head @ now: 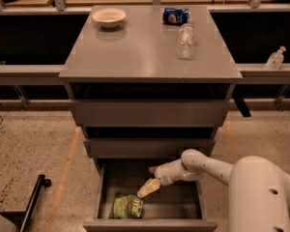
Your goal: Pick green jalapeno chip bag from bottom drawer and place on counter
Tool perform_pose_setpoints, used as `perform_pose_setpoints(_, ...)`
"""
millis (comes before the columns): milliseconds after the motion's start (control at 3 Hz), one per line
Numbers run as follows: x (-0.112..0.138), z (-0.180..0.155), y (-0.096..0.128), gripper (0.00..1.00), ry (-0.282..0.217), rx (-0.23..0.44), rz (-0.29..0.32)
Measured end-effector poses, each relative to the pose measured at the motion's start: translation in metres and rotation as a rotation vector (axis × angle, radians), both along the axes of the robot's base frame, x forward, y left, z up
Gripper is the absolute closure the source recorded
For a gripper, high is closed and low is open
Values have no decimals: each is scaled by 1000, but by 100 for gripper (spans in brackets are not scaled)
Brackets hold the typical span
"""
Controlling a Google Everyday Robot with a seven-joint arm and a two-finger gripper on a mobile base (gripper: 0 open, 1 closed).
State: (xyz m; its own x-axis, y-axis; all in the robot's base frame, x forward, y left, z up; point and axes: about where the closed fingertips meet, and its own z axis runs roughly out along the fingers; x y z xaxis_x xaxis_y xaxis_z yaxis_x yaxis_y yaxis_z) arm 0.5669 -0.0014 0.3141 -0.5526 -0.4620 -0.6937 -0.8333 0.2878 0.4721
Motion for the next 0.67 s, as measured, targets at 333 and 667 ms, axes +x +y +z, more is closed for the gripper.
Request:
perform_pose_setpoints(333, 7, -30, 3, 0, -13, -13, -16)
perform_pose_setpoints(667, 11, -64, 7, 0, -8, -63, -45)
